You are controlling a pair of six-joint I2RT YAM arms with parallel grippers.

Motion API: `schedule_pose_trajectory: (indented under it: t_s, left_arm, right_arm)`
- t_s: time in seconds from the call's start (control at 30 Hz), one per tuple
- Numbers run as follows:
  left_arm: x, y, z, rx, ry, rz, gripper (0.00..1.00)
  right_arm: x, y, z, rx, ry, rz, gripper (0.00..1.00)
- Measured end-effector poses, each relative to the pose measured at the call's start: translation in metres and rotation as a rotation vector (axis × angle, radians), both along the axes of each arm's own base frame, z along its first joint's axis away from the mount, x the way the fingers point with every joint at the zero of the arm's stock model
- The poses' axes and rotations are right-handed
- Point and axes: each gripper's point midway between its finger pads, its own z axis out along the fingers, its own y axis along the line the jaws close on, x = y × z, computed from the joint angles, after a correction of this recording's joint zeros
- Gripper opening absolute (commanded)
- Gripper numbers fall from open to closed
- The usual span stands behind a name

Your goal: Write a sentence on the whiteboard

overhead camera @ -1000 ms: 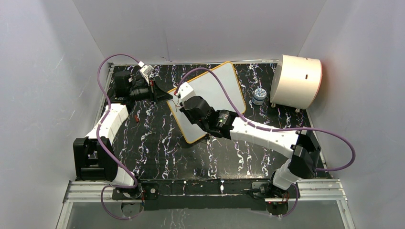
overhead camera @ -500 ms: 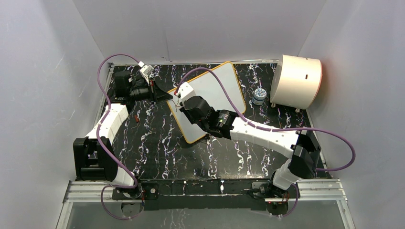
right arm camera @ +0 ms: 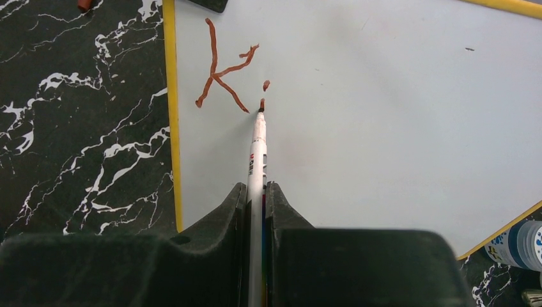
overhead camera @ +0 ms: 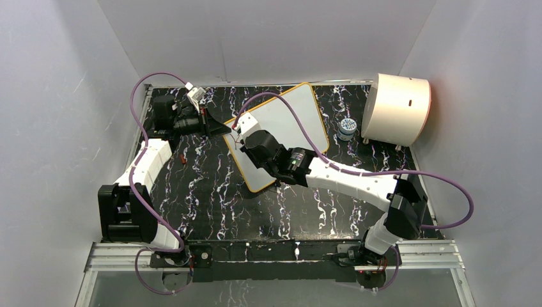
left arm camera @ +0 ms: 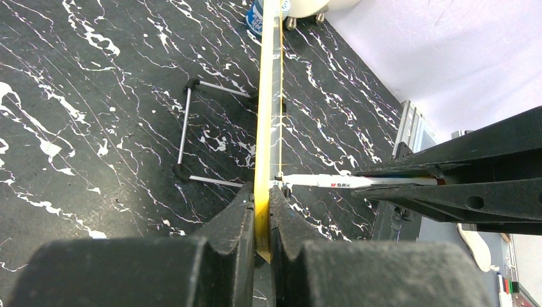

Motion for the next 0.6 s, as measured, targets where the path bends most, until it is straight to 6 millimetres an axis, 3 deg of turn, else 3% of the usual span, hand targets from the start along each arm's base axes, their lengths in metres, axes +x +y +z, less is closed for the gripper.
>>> schedule_pose_trajectory:
  t_s: [0.6]
  left_arm:
    - [0.0002,0.0001,-0.0002,0.001,-0.001,0.0,0.0]
  right_arm:
    - [-0.0059,-0.0058,-0.0104,-0.049,0.04,0.007,0.0]
